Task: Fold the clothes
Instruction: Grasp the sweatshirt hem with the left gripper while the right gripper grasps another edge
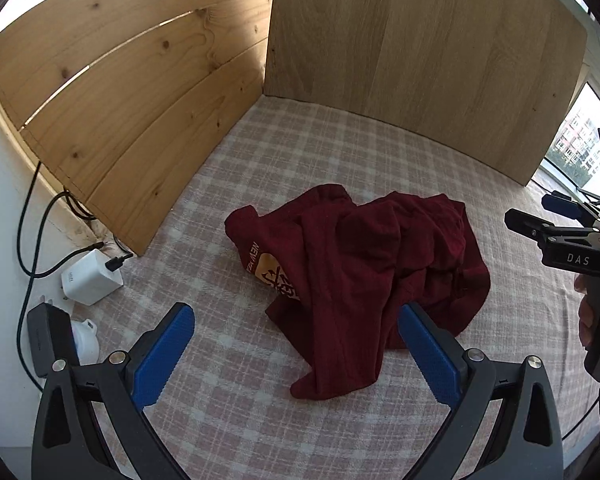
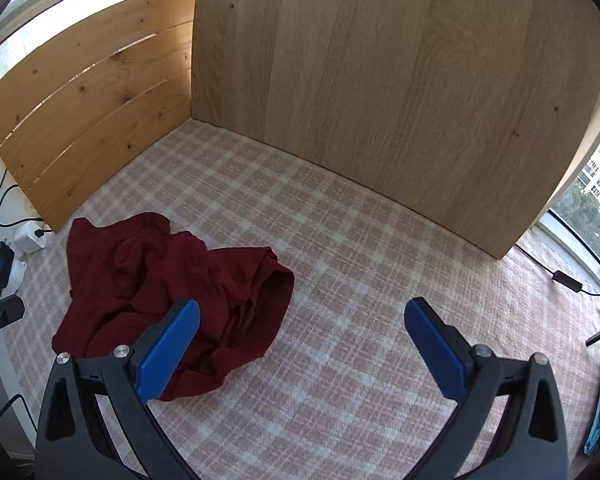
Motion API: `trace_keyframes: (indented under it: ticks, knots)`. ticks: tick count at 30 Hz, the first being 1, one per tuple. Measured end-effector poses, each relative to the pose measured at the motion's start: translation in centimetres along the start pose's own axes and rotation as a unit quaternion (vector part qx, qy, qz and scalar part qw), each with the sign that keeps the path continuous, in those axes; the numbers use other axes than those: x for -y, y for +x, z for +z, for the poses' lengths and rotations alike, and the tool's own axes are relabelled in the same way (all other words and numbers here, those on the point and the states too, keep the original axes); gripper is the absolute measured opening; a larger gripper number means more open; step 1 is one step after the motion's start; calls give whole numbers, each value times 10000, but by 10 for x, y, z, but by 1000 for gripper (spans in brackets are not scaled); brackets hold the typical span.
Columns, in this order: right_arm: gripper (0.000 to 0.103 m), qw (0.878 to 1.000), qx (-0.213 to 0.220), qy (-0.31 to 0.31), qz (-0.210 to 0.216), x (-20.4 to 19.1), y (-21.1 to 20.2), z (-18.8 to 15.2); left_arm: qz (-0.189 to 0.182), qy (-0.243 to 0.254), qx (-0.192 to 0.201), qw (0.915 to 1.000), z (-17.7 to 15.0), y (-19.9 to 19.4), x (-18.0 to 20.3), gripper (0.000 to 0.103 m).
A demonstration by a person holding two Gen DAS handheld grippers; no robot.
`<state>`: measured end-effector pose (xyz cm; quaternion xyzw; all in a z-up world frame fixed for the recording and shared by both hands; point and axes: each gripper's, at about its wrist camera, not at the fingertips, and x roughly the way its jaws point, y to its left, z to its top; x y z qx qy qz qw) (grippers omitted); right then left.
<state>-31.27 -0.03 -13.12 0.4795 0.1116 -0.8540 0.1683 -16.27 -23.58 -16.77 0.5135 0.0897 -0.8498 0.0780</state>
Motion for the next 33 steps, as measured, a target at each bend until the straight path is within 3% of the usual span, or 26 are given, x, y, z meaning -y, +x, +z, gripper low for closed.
trace_keyframes:
  ticks: [6, 8, 10, 11, 12, 13, 14, 15, 16, 19, 22, 28, 31, 33]
  knots:
    - [103, 9991, -381, -43, 195, 1, 57, 4, 60, -35, -382, 9992, 6, 39, 2, 98]
    - [103, 9987, -409, -114, 291, -3, 67, 5, 80, -47, -509, 9987, 8, 53, 3, 86]
    - [103, 9979, -439, -199, 432, -8, 75, 6, 100, -59, -637, 9979, 10, 66, 3, 63]
    - [103, 9971, -495, -244, 518, -10, 79, 6, 110, -65, -700, 9975, 11, 72, 4, 57]
    - [99, 9961, -565, -282, 624, -12, 82, 6, 120, -70, -764, 9970, 12, 79, 4, 43]
    - [80, 9949, -606, -298, 748, -14, 83, 6, 73, -54, -768, 9970, 11, 79, 5, 29]
    - [65, 9939, -614, -268, 876, -14, 82, 6, 15, -33, -761, 9971, 10, 78, 5, 24]
    - [33, 9927, -617, -232, 1005, -14, 80, 7, -45, -12, -737, 9973, 10, 76, 6, 18]
    - [17, 9914, -621, -195, 1134, -14, 78, 8, -131, -2, -713, 9974, 9, 72, 6, 13]
    - [9, 9878, -584, -80, 1442, -12, 69, 10, -271, 54, -593, 9979, 11, 55, 6, 9]
    - [8, 9887, -219, 91, 1477, 7, 40, 15, -329, 208, -349, 9986, 17, 26, 10, 8]
    - [8, 9922, 774, 439, 877, 81, -78, 4, -882, 534, 111, 9946, 27, -41, 31, 8]
    - [8, 9913, 857, 705, 705, 121, -136, -35, -1549, 629, -136, 9858, 7, -46, 44, 9]
    - [8, 9935, 494, 817, 618, 131, -145, -72, -1841, 765, -663, 9777, -20, -34, 55, 14]
